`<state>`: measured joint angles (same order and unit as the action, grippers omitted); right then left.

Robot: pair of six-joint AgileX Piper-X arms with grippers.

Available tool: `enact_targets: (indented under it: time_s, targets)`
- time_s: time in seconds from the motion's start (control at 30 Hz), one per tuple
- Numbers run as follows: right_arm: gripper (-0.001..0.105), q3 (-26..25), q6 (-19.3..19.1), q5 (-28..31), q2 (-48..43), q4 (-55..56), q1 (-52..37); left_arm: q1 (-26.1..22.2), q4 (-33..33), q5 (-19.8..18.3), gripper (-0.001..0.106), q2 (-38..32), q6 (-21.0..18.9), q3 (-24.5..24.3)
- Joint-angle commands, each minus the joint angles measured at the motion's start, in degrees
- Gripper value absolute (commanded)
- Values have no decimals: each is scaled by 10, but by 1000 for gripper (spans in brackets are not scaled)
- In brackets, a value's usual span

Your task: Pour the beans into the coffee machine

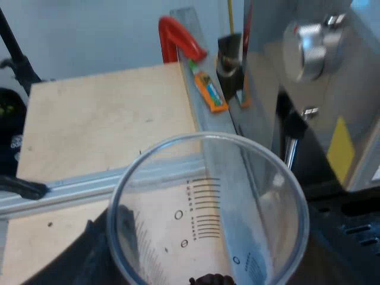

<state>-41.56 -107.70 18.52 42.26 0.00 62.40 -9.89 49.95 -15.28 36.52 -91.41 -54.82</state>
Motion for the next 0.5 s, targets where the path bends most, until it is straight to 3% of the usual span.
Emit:
enact_targets:
  time_s: [0.03,0.2,0.33,0.5]
  targets:
    - [73,-21,-20,6,-2,0,1,2,13,5,13,-4,0,-26]
    - [73,-52,-24,9,-2,0,1,35,21,5,13,-4,0,-68]
    - [73,-76,-55,15,-2,-7,1,80,26,5,13,-4,0,-103]
    - [73,-80,-63,117,-8,-76,1,118,24,17,13,9,0,-132]
